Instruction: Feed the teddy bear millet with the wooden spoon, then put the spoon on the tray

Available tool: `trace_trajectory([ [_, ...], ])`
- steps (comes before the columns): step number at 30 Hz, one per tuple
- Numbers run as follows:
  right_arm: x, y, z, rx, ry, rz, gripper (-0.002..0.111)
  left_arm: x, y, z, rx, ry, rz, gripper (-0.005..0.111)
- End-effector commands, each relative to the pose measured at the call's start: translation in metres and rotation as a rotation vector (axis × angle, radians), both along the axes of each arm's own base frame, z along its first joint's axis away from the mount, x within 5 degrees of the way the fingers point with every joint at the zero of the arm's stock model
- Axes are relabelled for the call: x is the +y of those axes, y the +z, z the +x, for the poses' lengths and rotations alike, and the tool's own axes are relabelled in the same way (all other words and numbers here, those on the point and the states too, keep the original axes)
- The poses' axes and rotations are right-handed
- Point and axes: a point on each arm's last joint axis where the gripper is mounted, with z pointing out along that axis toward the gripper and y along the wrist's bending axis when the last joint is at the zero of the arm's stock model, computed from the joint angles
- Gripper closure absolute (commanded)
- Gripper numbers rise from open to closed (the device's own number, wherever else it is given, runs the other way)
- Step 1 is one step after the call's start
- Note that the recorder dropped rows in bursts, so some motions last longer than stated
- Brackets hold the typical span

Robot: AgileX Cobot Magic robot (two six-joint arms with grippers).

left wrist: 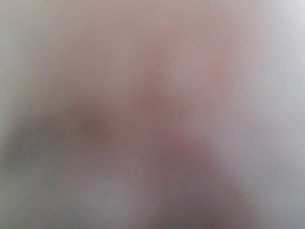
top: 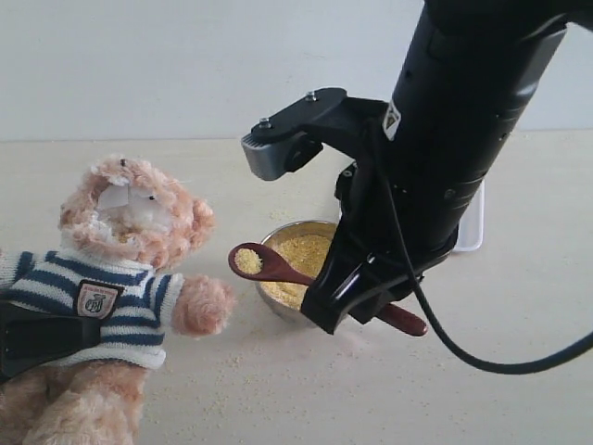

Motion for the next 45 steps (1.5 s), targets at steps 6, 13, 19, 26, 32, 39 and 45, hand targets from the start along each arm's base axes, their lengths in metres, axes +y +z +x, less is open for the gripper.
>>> trace_trajectory([
  [6, -0.006, 0.017, -0.011, 0.002, 0.023, 0.052, 0.104, -0.001, 0.003, -0.001, -0.016, -0.001, -0.020, 0.102],
  [13, 0.013, 0.025, -0.026, -0.128, 0.127, 0.113, 0.104, -0.001, 0.003, -0.001, -0.016, -0.001, -0.020, 0.102],
  [19, 0.034, 0.045, -0.024, -0.214, 0.179, 0.098, 0.104, -0.001, 0.003, -0.001, -0.016, -0.001, -0.020, 0.102],
  [26, 0.048, 0.042, -0.010, -0.232, 0.196, 0.030, 0.104, -0.001, 0.003, -0.001, -0.016, -0.001, -0.020, 0.102],
  [32, 0.065, 0.037, -0.008, -0.345, 0.265, -0.025, 0.104, -0.001, 0.003, -0.001, -0.016, -0.001, -0.020, 0.102],
  [39, 0.095, 0.021, -0.017, -0.547, 0.375, -0.147, 0.104, -0.001, 0.003, -0.001, -0.016, -0.001, -0.020, 0.102],
  [45, 0.101, 0.017, -0.014, -0.599, 0.391, -0.153, 0.104, -0.001, 0.003, -0.001, -0.016, -0.001, -0.020, 0.102],
])
